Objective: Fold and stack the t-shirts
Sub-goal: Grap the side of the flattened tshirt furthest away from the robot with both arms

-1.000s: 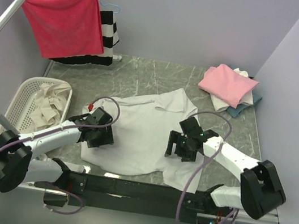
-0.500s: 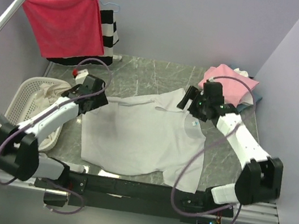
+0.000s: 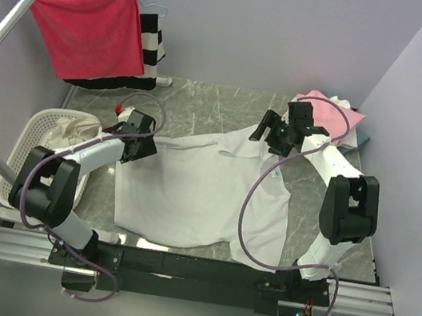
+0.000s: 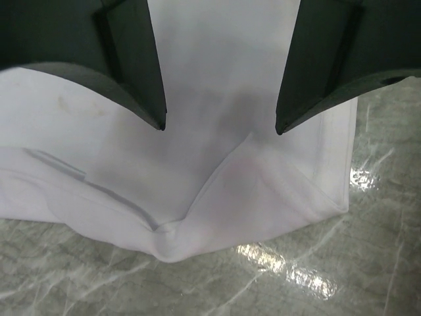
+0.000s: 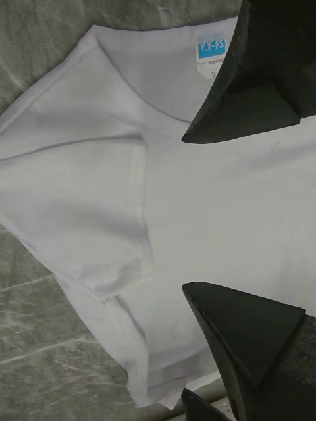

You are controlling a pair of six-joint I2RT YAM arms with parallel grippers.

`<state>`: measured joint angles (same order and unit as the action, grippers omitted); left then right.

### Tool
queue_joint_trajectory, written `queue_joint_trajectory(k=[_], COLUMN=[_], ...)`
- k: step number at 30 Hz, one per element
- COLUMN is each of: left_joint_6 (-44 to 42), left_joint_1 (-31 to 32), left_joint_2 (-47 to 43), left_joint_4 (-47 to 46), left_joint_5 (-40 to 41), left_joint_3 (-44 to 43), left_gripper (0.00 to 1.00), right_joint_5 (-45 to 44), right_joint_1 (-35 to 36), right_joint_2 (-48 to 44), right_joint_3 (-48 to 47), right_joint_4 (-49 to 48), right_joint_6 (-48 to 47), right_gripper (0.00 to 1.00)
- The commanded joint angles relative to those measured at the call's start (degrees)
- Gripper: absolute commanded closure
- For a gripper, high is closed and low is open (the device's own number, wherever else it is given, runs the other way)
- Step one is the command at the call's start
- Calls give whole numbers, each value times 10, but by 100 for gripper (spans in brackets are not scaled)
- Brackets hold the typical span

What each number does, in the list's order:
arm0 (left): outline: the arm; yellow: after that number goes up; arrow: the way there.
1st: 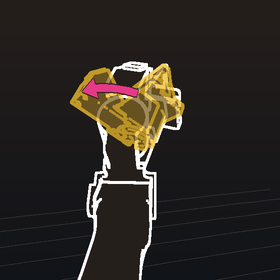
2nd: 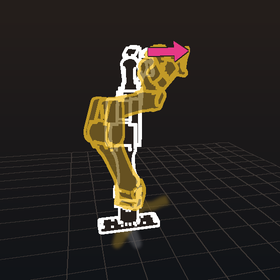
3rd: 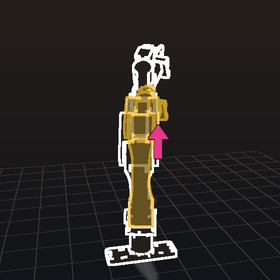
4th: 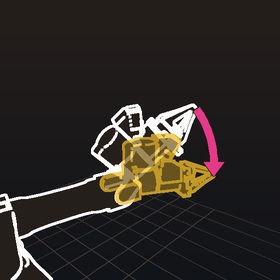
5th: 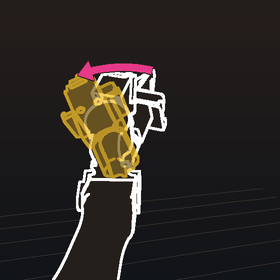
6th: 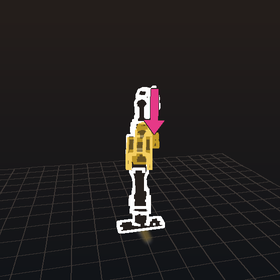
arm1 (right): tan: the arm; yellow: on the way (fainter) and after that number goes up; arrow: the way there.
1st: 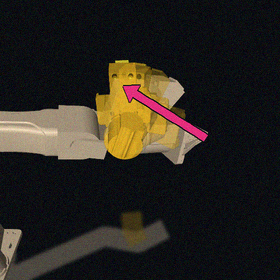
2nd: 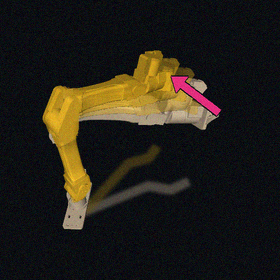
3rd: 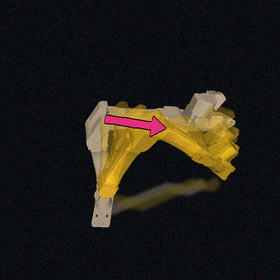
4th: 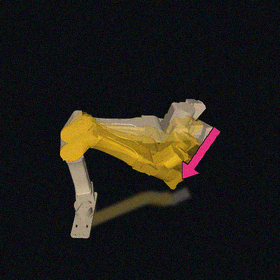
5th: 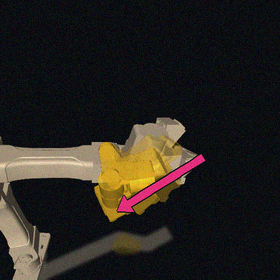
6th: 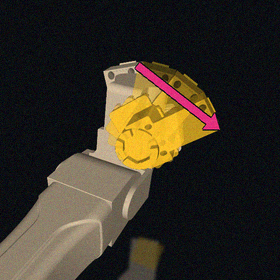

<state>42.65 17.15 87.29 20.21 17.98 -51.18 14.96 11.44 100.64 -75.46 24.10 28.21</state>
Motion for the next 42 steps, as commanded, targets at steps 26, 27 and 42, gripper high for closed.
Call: queue_joint_trajectory(k=[26,27,42], left_joint_6=[-53,-54,-63], left_joint_1=[-3,-3,-7], left_joint_2=[91,97,53], left_joint_4=[-41,-39,7], left_joint_5=[116,114,109], left_joint_3=[-30,-33,-95], left_gripper=[71,73,99], right_joint_5=[46,46,46], right_joint_1=[-6,-6,-22], right_joint_2=[23,24,57], right_joint_3=[-21,-19,-50], right_joint_4=[-8,-9,9], right_joint_6=[-39,-39,-37], right_gripper=[13,13,13])
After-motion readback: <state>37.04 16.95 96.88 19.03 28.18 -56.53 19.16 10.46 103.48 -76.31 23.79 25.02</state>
